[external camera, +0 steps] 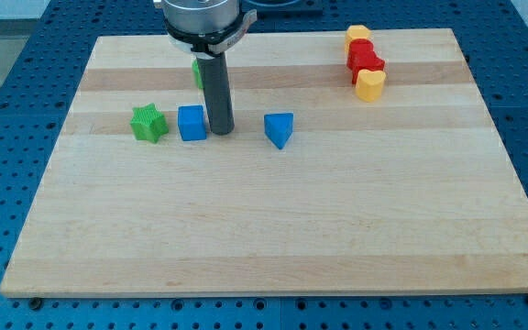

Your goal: Move the blue cube into the right side of the green star

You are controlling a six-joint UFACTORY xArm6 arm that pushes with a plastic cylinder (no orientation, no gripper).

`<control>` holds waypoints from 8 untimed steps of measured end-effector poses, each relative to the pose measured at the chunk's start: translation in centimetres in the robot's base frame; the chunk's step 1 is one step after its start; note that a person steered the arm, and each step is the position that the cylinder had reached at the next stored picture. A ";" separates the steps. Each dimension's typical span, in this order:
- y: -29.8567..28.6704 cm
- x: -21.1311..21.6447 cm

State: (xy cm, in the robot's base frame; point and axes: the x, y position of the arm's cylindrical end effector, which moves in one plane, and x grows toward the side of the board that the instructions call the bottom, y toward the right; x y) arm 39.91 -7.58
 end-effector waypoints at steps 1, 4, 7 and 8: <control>-0.6 0.0; -2.0 0.0; -2.0 -1.2; -2.0 -1.3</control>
State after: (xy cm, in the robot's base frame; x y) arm 38.59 -9.58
